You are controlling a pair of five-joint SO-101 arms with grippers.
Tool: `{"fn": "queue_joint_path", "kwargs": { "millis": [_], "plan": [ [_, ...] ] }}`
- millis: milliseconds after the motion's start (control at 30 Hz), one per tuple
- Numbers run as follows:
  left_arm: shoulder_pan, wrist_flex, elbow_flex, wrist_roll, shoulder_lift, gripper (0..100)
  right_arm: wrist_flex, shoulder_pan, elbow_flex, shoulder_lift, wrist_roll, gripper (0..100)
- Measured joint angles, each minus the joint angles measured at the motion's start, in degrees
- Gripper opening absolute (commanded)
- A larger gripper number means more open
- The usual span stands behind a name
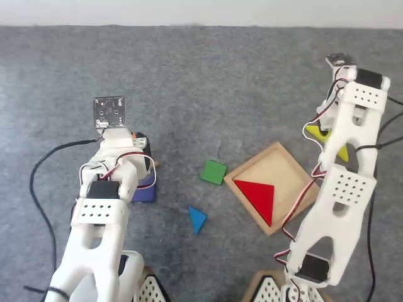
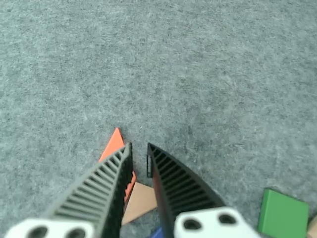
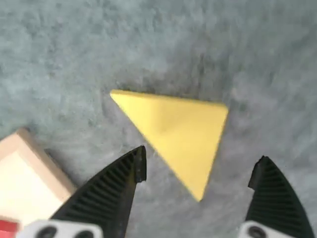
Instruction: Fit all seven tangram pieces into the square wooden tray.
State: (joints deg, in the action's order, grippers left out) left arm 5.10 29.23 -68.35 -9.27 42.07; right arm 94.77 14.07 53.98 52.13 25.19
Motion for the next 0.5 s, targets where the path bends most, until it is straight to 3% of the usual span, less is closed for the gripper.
{"fn": "queue_joint_path", "kwargs": {
  "millis": [300,500],
  "plan": [
    [0.0,0.0,0.0,0.0,0.0,5,-2.2,-0.2,-0.2,1.1,22.4,33.6],
    [0.0,0.0,0.0,0.0,0.0,5,-4.3,0.1,-0.2,5.0,26.6,33.6]
  ]
}}
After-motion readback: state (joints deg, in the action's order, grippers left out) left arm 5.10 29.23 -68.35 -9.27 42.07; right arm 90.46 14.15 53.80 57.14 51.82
